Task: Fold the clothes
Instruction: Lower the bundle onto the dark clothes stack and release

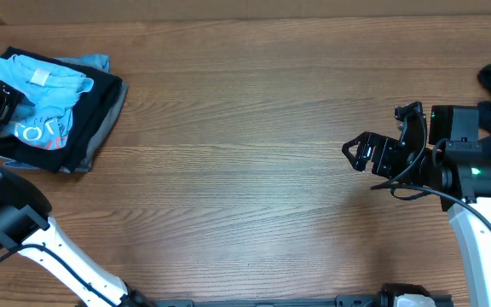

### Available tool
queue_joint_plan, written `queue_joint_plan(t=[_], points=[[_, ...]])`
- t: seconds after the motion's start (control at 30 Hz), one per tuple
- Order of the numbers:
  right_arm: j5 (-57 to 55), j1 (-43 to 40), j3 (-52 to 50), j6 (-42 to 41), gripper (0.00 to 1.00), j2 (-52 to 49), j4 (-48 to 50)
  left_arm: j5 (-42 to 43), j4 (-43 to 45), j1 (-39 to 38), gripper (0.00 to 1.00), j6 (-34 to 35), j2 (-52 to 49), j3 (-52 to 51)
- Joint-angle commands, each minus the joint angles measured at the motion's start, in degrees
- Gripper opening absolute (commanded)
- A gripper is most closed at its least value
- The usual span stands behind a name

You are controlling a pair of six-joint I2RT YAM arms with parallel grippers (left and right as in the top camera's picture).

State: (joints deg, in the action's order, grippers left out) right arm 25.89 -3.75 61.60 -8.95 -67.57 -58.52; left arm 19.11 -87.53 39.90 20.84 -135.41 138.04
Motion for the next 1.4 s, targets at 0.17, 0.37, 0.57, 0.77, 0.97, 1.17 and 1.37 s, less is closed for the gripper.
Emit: queue_joint_plan(t=[0.17, 0.37, 0.57, 0.77, 0.97, 1.17, 1.37], points=[[-0.37, -0.24, 0.50, 0.17, 1.00, -0.07, 0.11, -1.03, -9.29, 3.61, 1.00, -1.05, 2.89, 19.23], [-0.35, -0.24, 0.50, 0.17, 1.00, -0.07, 0.11, 2.47, -8.09, 4.17, 0.95, -3.39, 9.07, 21.24], [-0.37, -0.24, 0.50, 0.17, 1.00, -0.07, 0.11, 11.45, -5.77, 3.85, 0.04, -12.39, 5.64, 20.94], [-0.37, -0.24, 0.50, 0.17, 1.00, -0.07, 0.11, 17.77, -5.14, 3.80, 0.04, -18.23, -2.25, 20.94], [-0.37, -0.24, 0.50, 0.17, 1.00, -0.07, 0.11, 19.52, -8.00, 4.09, 0.04, -21.16, -11.15, 20.92], [-0.37, -0.24, 0.50, 0.17, 1.00, -0.07, 0.11, 9.09, -9.29, 4.52, 0.04, -18.40, -15.30, 16.37], [-0.37, -0.24, 0.50, 0.17, 1.00, -0.07, 0.11, -0.39, -9.29, 4.94, 0.04, -12.66, -15.30, 12.09]])
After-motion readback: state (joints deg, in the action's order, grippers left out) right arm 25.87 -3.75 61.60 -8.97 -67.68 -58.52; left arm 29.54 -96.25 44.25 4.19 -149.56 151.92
